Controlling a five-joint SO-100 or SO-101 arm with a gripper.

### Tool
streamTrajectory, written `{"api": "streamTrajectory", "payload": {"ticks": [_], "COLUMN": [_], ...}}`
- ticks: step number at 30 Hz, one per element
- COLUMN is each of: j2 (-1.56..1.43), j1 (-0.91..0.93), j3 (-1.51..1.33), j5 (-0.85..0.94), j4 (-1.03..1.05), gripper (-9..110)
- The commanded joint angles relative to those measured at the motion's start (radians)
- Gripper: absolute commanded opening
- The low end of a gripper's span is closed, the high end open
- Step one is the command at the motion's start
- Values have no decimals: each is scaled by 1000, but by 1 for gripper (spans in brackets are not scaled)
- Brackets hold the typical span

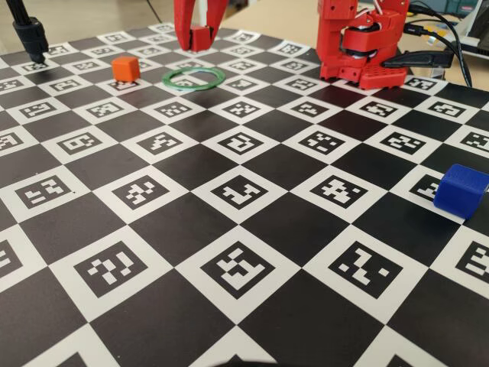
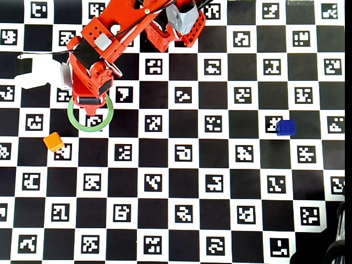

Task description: Grab the red cube then put it in the green circle then put the blue cube on top and finally the orange cube on top

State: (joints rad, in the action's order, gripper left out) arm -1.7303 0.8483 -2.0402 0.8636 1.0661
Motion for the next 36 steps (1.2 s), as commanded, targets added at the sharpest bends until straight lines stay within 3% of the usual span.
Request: {"api": "streamTrajectory", "payload": {"ticks": [1, 36], "j2": [-77, 9], "j1": [15, 25], "j3": [0, -140], "j5": [2, 18], "j4": [-46, -279], "gripper": [-2, -2]}}
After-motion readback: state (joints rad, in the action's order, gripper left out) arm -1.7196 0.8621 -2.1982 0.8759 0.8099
